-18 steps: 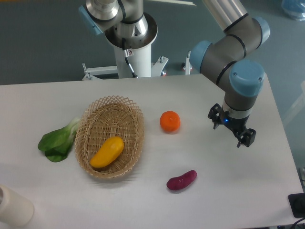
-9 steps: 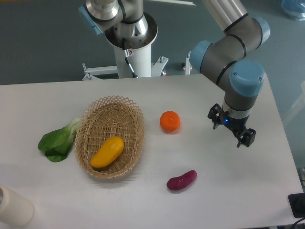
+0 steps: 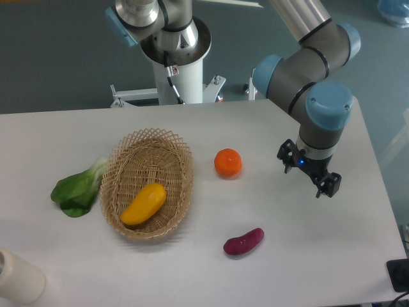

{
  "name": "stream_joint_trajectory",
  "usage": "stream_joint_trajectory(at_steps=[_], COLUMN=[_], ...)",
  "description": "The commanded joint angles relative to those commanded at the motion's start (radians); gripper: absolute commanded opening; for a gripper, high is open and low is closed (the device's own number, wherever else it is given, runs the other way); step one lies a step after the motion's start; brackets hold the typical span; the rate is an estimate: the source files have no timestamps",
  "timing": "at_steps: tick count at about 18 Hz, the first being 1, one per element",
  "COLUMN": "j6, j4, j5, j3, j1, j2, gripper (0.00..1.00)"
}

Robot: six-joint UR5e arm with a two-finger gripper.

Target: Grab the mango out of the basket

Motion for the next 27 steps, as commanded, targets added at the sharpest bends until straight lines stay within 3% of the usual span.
stream_joint_trajectory(at_steps=[14,17,27], j6=[-0.149,-0.219,-0.466], j4=[-0.018,-0.066,-0.064], j5=[-0.018,-0.032,-0.133], j3=[-0.035,-0.035,-0.041], j1=[-0.152,-0.195,-0.359], j2=[0.026,0.04,0.029], gripper=[1.0,1.0,1.0])
